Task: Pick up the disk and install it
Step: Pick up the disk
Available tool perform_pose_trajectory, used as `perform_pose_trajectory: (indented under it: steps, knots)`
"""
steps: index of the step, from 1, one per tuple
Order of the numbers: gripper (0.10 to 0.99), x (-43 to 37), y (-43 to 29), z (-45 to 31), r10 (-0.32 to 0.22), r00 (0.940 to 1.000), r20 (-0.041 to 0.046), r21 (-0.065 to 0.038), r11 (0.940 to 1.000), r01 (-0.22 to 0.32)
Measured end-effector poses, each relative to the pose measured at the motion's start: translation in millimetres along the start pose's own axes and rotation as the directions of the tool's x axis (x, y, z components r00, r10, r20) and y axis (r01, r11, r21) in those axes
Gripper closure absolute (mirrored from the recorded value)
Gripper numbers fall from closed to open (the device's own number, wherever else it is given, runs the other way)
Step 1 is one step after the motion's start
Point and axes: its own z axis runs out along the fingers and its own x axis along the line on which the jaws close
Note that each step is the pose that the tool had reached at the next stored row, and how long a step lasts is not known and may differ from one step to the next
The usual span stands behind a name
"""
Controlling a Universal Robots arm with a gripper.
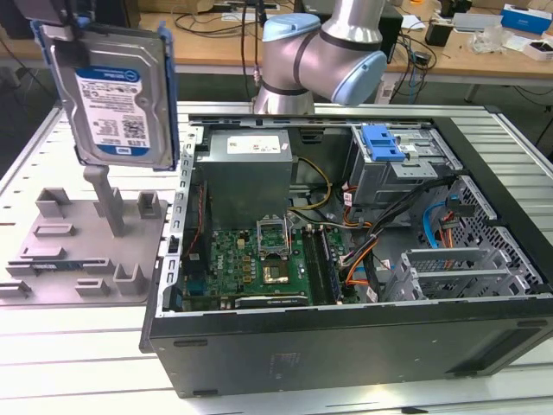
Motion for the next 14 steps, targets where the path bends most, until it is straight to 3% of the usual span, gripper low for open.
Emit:
perform_pose_trajectory:
  steps: [1, 5, 8, 12, 13, 14]
  knots:
    - [0.718, 2.2, -8.7, -0.6, 0.0, 1.0, -0.0025, -0.003, 1.0, 0.0]
    - [0.718, 6.6, -27.8, -1.9, 0.0, 0.9999, -0.0126, -0.014, 0.9999, 0.0]
    - [0.718, 11.5, -51.0, -3.5, -0.001, 0.9996, -0.0266, -0.03, 0.9996, 0.0]
    - [0.718, 13.2, -66.4, -4.7, -0.003, 0.9994, -0.0346, -0.037, 0.9993, 0.002]
    - [0.718, 14.1, -74.2, -5.3, -0.004, 0.9992, -0.0392, -0.039, 0.9992, 0.002]
    - [0.718, 14.5, -77.7, -5.5, -0.005, 0.9991, -0.0412, -0.04, 0.9992, 0.003]
